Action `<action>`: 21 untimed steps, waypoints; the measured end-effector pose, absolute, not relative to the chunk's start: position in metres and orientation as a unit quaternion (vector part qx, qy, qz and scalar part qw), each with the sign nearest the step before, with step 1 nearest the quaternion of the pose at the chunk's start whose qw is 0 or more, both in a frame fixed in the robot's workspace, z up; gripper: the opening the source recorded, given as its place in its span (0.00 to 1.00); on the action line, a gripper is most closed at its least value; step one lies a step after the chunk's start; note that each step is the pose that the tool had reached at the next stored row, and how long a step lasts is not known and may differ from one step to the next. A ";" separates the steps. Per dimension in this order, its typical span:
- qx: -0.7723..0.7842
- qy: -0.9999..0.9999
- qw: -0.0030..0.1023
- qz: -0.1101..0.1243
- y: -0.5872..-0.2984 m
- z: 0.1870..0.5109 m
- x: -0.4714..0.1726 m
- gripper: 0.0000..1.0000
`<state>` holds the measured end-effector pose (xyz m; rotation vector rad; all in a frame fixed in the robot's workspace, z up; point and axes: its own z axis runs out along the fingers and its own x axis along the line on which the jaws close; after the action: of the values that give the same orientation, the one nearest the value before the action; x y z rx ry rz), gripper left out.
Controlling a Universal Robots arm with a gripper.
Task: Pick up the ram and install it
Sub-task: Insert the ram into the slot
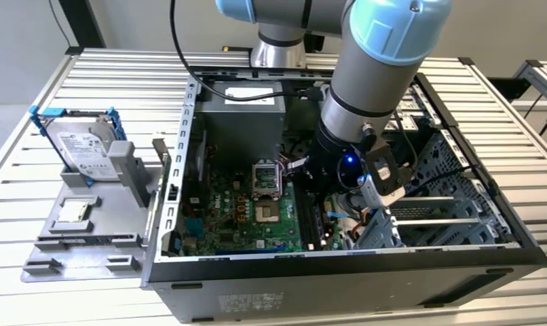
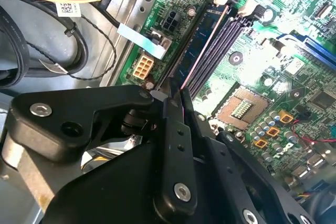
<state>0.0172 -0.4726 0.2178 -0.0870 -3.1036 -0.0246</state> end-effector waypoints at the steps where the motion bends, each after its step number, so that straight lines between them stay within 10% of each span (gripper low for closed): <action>1: -0.028 -0.999 0.018 -0.008 -0.473 0.218 0.017 0.00; 21: -0.028 -0.999 0.018 0.000 -0.473 0.215 0.017 0.00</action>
<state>0.0172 -0.4726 0.2151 -0.0874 -3.1041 -0.0012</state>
